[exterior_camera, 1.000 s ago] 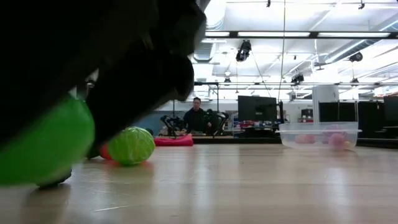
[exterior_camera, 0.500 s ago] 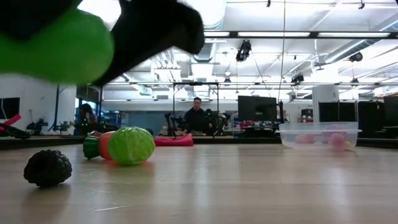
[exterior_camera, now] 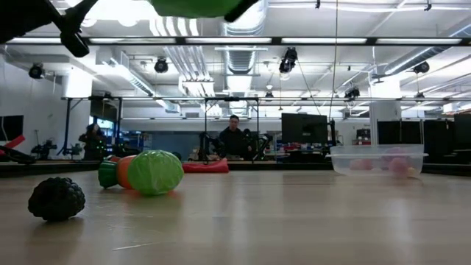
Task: Pick and placing Produce into tupperware
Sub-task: Put the green avocado into the transparent container, then put the blackberry into the transparent container
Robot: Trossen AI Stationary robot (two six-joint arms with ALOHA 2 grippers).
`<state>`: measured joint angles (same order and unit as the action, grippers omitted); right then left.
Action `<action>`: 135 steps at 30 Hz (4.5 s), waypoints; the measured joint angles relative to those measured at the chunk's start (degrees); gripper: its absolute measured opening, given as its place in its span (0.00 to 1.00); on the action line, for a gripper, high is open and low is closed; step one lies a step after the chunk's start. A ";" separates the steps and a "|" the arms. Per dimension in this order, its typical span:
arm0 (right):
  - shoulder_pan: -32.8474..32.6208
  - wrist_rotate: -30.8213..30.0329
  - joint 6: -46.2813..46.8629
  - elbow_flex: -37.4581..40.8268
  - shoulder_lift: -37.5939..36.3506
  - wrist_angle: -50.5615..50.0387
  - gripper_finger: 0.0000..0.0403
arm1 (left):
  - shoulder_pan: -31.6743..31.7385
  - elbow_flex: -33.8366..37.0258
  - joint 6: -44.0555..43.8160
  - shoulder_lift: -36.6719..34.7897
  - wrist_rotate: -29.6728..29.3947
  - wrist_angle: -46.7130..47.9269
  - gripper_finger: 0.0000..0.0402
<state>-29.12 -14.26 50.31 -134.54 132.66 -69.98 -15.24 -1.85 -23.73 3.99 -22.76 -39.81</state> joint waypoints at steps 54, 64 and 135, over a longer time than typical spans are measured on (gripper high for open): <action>28.05 0.97 42.04 69.34 -47.58 -9.75 0.59 | -0.05 0.00 0.02 0.00 5.23 0.06 0.48; 39.46 4.00 34.88 77.52 -50.16 1.86 0.59 | -0.05 0.00 0.04 0.00 6.25 0.09 0.48; 1.26 -2.20 -10.32 0.02 14.29 16.82 0.72 | -0.05 0.00 -0.07 -0.02 9.12 0.13 0.48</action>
<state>-27.86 -16.47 39.99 -134.52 146.95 -53.16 -15.29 -1.85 -23.79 3.97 -13.65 -39.68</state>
